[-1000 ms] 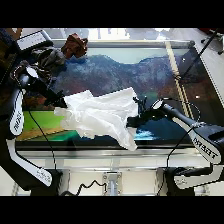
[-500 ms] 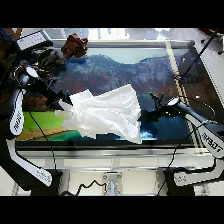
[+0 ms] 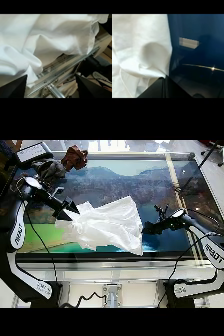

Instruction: Fold the shirts.

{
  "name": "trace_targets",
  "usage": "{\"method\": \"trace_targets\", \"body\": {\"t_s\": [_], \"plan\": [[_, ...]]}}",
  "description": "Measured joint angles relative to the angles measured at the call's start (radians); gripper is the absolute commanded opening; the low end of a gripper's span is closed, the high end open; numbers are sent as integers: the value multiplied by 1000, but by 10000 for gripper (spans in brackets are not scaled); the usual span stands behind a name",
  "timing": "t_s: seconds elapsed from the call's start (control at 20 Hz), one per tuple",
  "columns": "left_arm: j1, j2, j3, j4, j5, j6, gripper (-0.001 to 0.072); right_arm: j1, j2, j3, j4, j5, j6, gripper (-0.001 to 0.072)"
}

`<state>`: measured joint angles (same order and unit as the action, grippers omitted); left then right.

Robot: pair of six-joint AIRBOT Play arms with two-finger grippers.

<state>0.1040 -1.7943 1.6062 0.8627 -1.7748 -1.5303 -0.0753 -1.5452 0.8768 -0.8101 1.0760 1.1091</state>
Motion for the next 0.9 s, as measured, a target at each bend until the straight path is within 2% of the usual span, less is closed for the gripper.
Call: {"method": "trace_targets", "body": {"t_s": [0.35,0.6,0.7,0.8,0.9], "plan": [[-29,115,-3,199,-28,-64,697,-2,0,0,1,5,-9,24],[-49,141,-88,268,-43,-110,697,-2,0,0,2,14,-24,25],[-63,144,-152,278,7,-113,689,-2,0,0,2,15,-33,25],[-71,146,-203,274,99,-113,586,-2,0,0,3,16,-42,24],[-76,147,-230,246,196,-113,579,-2,0,0,3,15,-52,25]]}}
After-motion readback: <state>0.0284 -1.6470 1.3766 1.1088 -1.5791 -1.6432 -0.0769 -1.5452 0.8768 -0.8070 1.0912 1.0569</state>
